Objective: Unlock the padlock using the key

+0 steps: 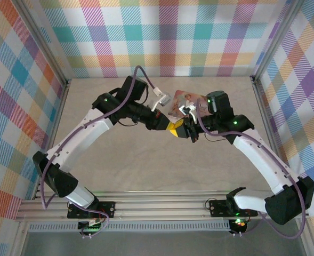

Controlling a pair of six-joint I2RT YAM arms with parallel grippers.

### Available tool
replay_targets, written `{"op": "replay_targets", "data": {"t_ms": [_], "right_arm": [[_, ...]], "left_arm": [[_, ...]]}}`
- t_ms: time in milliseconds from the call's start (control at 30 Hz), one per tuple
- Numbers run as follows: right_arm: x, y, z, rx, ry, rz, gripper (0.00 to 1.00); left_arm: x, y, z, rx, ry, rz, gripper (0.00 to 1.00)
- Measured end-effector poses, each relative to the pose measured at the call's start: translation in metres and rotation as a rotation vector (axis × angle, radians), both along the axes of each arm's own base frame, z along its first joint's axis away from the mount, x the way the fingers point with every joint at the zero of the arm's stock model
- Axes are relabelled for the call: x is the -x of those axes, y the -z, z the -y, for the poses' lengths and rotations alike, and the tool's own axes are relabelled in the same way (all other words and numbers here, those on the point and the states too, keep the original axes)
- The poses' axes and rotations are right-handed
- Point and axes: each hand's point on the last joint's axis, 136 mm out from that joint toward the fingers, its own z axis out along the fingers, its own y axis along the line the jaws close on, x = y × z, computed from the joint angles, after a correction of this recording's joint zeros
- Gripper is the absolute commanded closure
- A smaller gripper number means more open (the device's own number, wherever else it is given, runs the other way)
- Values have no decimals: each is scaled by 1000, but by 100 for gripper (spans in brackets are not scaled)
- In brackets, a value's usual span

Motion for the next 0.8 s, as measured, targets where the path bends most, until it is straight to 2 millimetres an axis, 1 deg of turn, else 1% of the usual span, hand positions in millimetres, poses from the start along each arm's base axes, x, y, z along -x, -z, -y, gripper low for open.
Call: {"op": "replay_targets", "data": {"t_ms": [33,67,133,200,300,367,400,467,500,633,800], "right_arm": [[-2,1,2,3,23,3,73],[-2,1,3,6,41,-2,66],[-7,4,6,11,104,-6,58],[-12,5,10,12,171,-14,50],[-24,10,20,5,313,-53,40],[-35,11,28,-8,433,-108,38],[-40,11,30,-16,478,-138,37],[-50,11,35,-41,571,-210,38],[-54,12,35,-53,603,-246,38],[-71,21,32,-80,697,-405,39],[-91,36,26,-130,772,-605,40]], "left_arm": [[-2,1,1,2,-4,-15,100],[-5,3,1,1,-15,-25,100],[-17,6,-1,10,-63,-55,100],[-32,13,-8,28,-137,-93,100],[-56,37,-29,41,-307,-174,100],[-70,54,-46,47,-439,-235,100],[-77,59,-53,58,-497,-259,100],[-88,64,-63,91,-599,-296,100],[-91,63,-64,108,-629,-309,100],[-105,45,-61,224,-698,-353,100],[-116,18,-54,355,-721,-380,100]]}}
